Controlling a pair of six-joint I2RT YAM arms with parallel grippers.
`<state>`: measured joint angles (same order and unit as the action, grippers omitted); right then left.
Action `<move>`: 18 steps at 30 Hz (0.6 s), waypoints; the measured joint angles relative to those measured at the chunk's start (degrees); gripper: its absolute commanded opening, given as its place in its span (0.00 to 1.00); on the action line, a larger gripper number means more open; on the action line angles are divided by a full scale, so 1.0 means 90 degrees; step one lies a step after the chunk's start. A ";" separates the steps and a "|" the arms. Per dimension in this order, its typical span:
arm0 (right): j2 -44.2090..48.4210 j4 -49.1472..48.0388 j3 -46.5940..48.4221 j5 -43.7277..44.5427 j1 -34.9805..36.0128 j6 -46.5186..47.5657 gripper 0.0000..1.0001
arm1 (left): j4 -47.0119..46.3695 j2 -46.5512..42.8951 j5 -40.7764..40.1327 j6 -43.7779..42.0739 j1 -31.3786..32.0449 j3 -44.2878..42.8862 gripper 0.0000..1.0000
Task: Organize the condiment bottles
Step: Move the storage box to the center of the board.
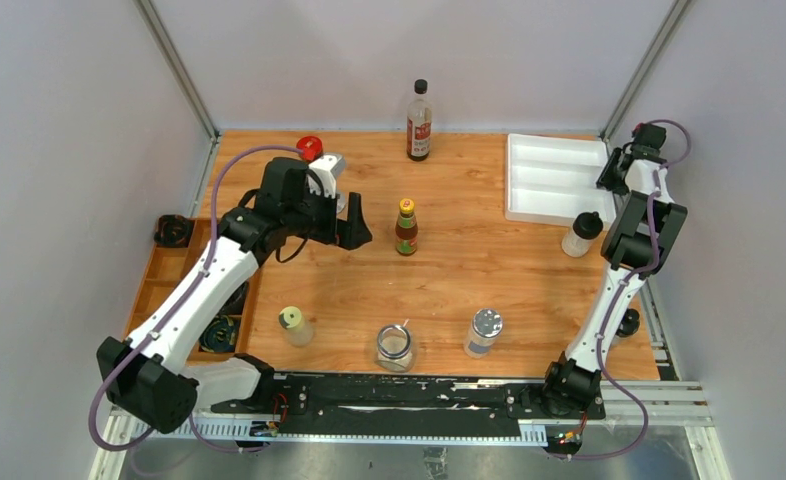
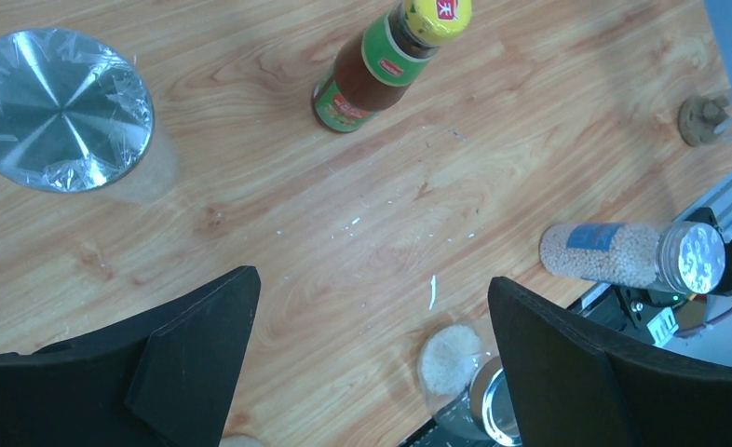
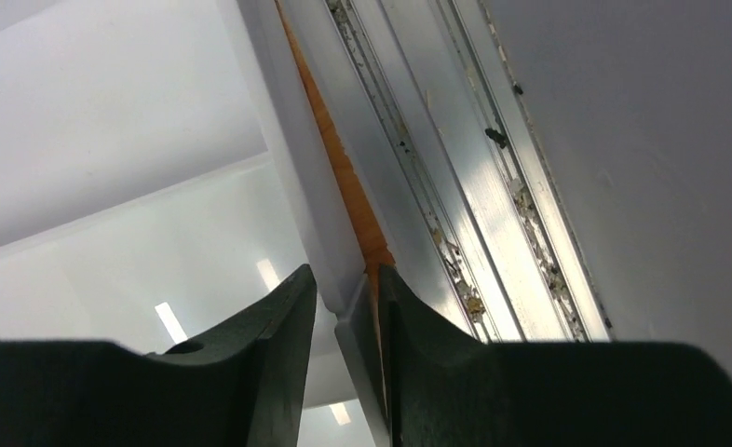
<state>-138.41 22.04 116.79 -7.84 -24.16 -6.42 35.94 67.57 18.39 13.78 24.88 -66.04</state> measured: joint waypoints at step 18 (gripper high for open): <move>0.0044 0.0219 0.0061 0.0622 0.1146 0.0818 0.00 | -0.0423 0.0588 -0.0032 0.0066 0.0000 -0.0102 1.00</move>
<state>-138.02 24.01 117.34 -2.24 -13.85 0.95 32.14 72.86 18.11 14.37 24.88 -66.96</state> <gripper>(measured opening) 0.055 0.999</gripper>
